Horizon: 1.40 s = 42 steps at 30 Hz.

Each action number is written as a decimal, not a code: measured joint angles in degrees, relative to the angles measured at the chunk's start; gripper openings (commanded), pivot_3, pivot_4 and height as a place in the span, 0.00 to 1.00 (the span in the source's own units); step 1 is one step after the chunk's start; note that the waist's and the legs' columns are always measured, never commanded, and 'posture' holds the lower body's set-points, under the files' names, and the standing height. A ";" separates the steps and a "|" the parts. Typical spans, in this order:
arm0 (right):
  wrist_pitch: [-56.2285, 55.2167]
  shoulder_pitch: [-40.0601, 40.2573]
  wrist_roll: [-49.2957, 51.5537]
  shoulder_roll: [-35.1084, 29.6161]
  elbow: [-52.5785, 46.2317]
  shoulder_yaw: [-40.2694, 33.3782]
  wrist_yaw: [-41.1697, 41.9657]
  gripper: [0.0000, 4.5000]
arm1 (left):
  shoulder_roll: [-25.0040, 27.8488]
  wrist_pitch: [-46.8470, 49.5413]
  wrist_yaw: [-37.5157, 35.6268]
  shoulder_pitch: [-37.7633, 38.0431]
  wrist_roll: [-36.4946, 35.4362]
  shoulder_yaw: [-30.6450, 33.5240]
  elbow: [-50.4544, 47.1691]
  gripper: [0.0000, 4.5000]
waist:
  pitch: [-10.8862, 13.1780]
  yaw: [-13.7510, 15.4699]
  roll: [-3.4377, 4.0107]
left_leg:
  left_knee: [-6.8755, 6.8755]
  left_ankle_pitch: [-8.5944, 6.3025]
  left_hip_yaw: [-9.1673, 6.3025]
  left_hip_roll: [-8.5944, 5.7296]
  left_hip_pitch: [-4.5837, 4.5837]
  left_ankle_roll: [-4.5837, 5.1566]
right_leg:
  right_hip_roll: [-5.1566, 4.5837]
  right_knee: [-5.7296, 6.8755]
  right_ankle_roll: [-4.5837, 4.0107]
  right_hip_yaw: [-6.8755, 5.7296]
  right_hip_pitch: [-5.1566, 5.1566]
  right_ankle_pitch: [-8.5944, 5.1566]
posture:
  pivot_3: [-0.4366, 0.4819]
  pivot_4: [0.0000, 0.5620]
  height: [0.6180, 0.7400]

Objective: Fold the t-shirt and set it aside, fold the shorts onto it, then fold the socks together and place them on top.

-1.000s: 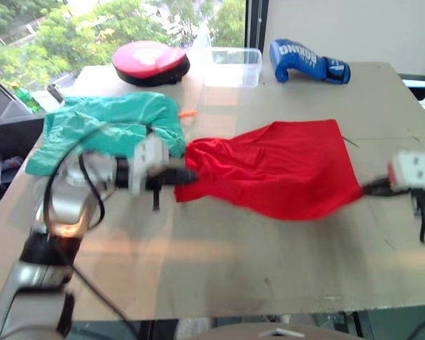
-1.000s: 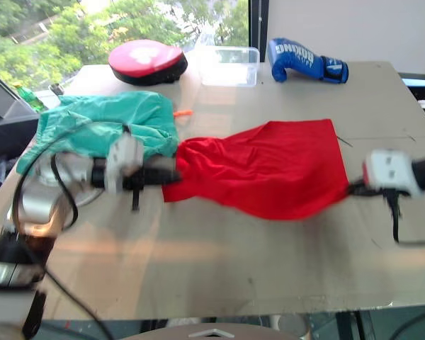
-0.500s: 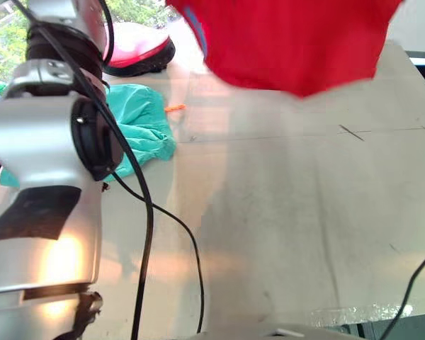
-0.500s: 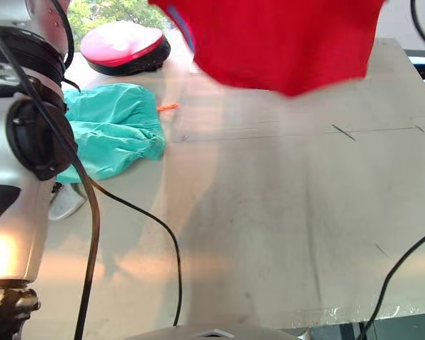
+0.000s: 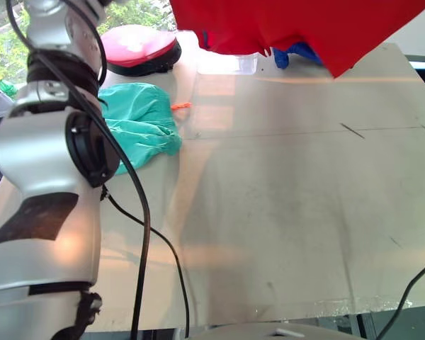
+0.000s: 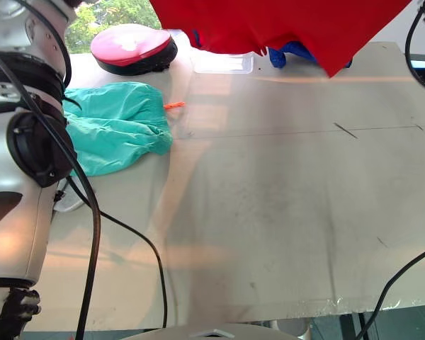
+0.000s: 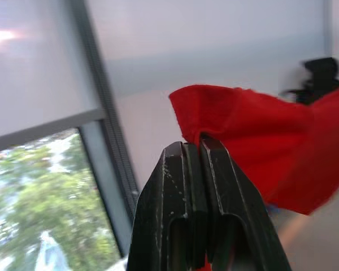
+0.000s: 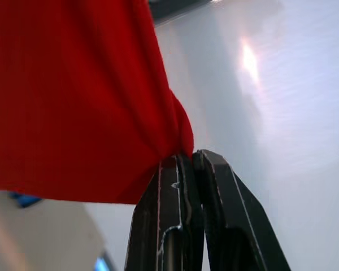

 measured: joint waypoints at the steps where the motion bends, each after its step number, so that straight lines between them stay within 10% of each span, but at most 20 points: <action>1: -0.58 5.40 4.29 -0.02 -3.07 -2.34 6.02 0.00 | 0.61 0.89 -5.83 3.82 -0.34 -0.31 -2.56 0.00 | 0.02 -0.29 0.01 | 0.00 0.00 -0.09 0.00 0.33 0.00 | 0.02 -0.04 0.01 -0.06 0.40 0.00 | 0.48 0.27 0.93; 5: 3.57 26.09 17.14 0.06 -19.37 -7.78 18.29 0.00 | 2.54 5.72 -19.83 18.40 -2.84 -1.89 -15.70 0.00 | 0.01 -1.30 0.04 | 0.06 -0.01 -0.42 0.03 1.08 0.01 | 0.04 0.00 0.01 -0.27 1.31 0.00 | 0.48 0.27 0.93; 11: 23.36 77.76 35.56 3.88 -69.11 -18.53 18.50 0.00 | 9.17 24.78 -25.51 61.47 -11.26 -4.05 -62.87 0.00 | -0.17 -2.29 0.34 | 0.21 -0.05 -0.96 0.12 1.23 0.07 | 0.11 0.66 -0.13 -0.65 1.41 -0.07 | 0.48 0.27 0.93; 18: 26.47 99.75 38.34 9.63 -88.02 -22.02 16.65 0.00 | 11.98 24.42 -23.14 81.87 -12.17 -3.48 -80.36 0.00 | -0.10 0.94 0.16 | 0.14 -0.18 -0.89 0.31 3.19 0.29 | 0.32 -0.15 -0.26 -0.71 3.62 -0.49 | 0.48 0.27 0.93; 35: 37.37 137.41 49.03 8.85 -101.15 -32.52 32.37 0.00 | 14.03 18.03 -20.73 89.16 -12.29 -3.63 -82.14 0.00 | -0.28 3.07 -0.09 | -0.07 -0.22 -0.78 0.41 3.38 0.29 | 0.31 -0.46 -0.25 -0.70 3.85 -0.52 | 0.48 0.27 0.93; 42: 40.39 143.36 50.72 13.99 -106.25 -33.61 31.91 0.00 | 14.15 18.00 -24.37 81.10 -13.22 -7.11 -76.87 0.00 | -0.51 3.94 -0.45 | -0.04 -0.22 -0.83 0.43 3.29 0.29 | 0.30 -0.59 -0.25 -0.83 3.84 -0.52 | 0.48 0.27 0.93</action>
